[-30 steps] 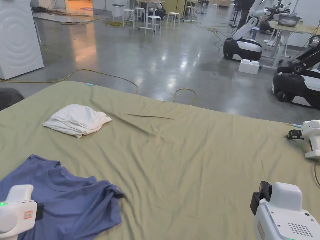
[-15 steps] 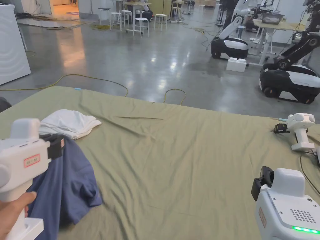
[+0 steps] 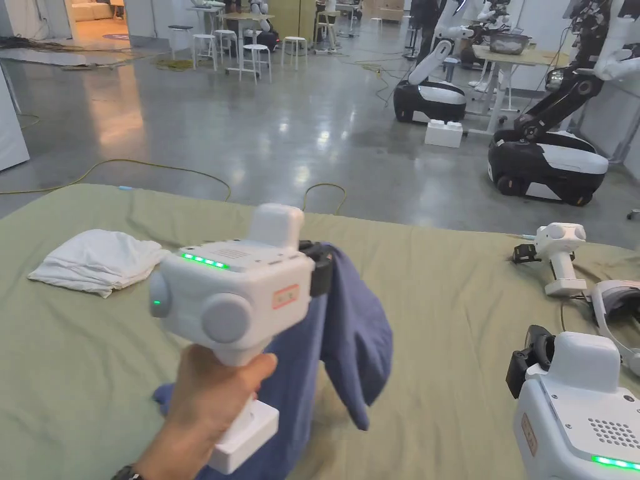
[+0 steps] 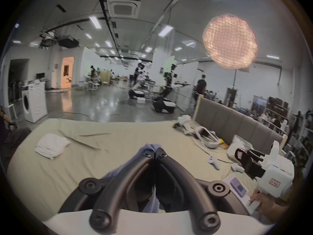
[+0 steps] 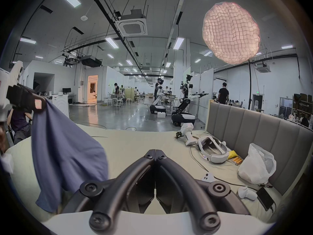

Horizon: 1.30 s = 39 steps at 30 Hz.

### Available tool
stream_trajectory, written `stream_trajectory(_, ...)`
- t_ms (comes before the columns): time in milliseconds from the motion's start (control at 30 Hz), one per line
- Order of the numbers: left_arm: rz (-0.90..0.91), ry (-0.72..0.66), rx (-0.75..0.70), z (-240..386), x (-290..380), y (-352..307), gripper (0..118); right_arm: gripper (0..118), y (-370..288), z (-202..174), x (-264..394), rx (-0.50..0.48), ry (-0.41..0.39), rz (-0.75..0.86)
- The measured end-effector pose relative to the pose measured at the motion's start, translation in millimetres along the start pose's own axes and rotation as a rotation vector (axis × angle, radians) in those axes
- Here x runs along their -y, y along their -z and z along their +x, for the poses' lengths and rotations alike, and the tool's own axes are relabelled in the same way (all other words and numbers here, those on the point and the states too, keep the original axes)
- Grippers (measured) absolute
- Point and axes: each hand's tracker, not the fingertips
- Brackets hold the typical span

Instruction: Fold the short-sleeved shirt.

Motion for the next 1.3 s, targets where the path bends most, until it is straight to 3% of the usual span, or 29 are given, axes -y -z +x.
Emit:
stream_trajectory(200,-0.123,0.049,0.135,59,47,50,1,0,-3,19,8,0.033,0.006,-0.021)
stream_trajectory(367,-0.224,0.059,0.151,82,98,70,4,0,-5,29,21,0.053,0.004,-0.059)
stream_trajectory(433,-0.237,0.071,0.132,84,111,70,21,0,-5,30,26,0.055,0.004,-0.079)
stream_trajectory(533,-0.236,0.053,0.131,77,117,62,32,0,-3,29,32,0.049,-0.001,-0.106)
stream_trajectory(600,-0.225,0.02,0.119,67,112,54,50,0,-3,27,32,0.038,0.001,-0.114)
stream_trajectory(800,-0.068,-0.031,-0.027,22,85,14,51,0,-2,9,20,-0.007,-0.001,-0.086)
stream_trajectory(967,0.051,0.0,-0.179,-12,72,-25,48,0,1,-9,6,-0.038,0.012,-0.052)
stream_trajectory(1067,0.098,0.021,-0.264,-25,70,-44,23,0,3,-17,1,-0.049,0.037,-0.034)
stream_trajectory(1167,0.113,0.034,-0.344,-35,70,-57,7,0,5,-23,-2,-0.045,0.054,-0.021)
stream_trajectory(1300,0.101,0.033,-0.374,-45,76,-67,0,0,6,-30,-5,-0.051,0.053,-0.006)
